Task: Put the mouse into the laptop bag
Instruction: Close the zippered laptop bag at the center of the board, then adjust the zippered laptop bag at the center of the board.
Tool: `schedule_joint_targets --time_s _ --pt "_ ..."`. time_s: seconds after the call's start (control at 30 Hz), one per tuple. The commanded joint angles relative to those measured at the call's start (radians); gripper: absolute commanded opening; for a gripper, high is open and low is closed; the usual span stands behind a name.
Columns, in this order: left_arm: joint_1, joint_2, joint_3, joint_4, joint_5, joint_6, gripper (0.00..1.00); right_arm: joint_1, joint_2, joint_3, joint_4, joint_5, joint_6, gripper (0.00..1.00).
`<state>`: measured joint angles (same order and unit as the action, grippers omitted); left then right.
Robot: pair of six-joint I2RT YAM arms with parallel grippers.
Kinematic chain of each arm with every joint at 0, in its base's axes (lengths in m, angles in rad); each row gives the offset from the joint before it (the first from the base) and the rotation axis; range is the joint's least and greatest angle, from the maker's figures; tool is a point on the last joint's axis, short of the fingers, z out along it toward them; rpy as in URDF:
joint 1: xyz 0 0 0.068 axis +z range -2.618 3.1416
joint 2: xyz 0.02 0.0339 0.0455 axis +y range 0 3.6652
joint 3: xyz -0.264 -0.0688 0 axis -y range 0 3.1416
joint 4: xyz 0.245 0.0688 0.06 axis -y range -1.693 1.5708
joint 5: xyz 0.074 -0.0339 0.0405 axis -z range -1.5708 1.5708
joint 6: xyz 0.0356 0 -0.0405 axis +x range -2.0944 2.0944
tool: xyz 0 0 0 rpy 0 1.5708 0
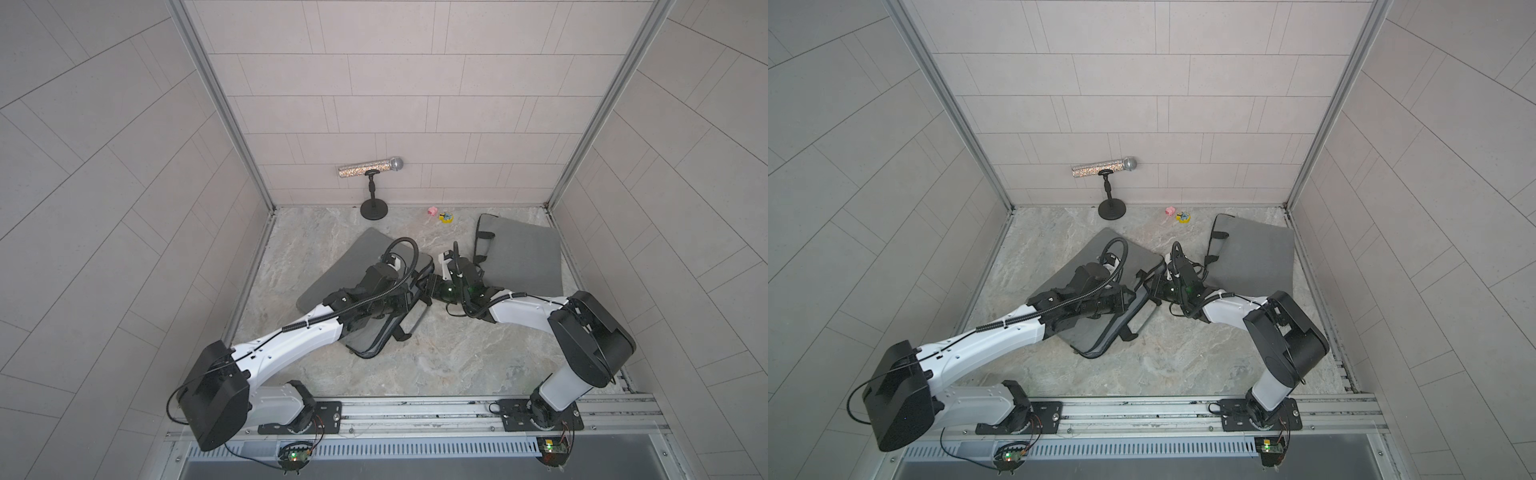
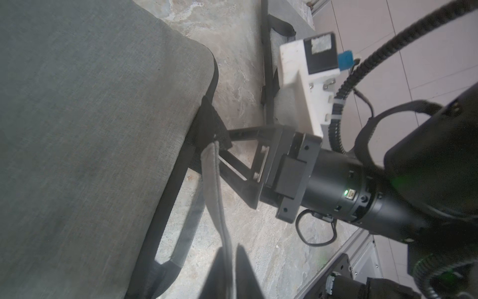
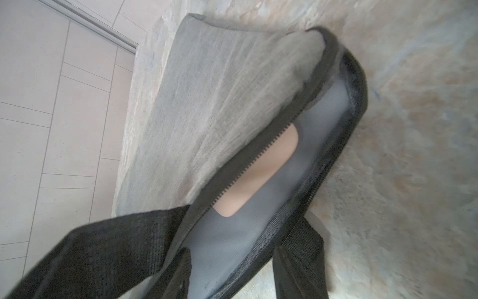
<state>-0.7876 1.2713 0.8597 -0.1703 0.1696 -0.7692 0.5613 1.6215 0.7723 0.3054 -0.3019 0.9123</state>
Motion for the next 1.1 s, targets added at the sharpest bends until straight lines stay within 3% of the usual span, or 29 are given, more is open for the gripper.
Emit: schedule_joint_targets --time_s 0.0,0.03,0.13,0.23,0.47,0.67,0.77,0.97,1.07 --pt "-0.004 -0.051 0.006 -0.01 -0.04 -0.001 0.83 -0.019 -0.063 -0.049 -0.085 0.106 -0.031 0.54" --pt "-0.004 -0.067 0.009 -0.04 -0.074 0.0 0.99 -0.021 -0.095 -0.069 -0.1 0.132 -0.037 0.54" --pt "-0.001 -0.135 -0.014 -0.125 -0.25 -0.007 1.0 -0.02 -0.167 -0.125 -0.105 0.175 -0.032 0.57" --pt "0.088 -0.22 -0.072 -0.209 -0.307 -0.029 1.0 -0.013 -0.18 -0.143 -0.083 0.179 -0.028 0.66" --pt "0.553 -0.434 -0.347 -0.16 -0.112 -0.12 1.0 0.095 -0.048 0.003 -0.173 0.186 -0.102 0.68" --pt "0.775 -0.325 -0.446 -0.091 0.093 -0.108 1.0 0.13 0.109 0.094 -0.14 0.162 -0.086 0.63" --pt "0.827 -0.263 -0.47 -0.059 0.17 -0.108 1.0 0.131 0.207 0.2 -0.21 0.163 -0.105 0.58" --pt "0.83 -0.278 -0.5 -0.006 0.188 -0.128 1.0 0.121 0.337 0.373 -0.321 0.199 -0.162 0.53" --pt "0.831 -0.322 -0.518 -0.03 0.176 -0.133 1.0 0.11 0.407 0.455 -0.347 0.192 -0.175 0.38"
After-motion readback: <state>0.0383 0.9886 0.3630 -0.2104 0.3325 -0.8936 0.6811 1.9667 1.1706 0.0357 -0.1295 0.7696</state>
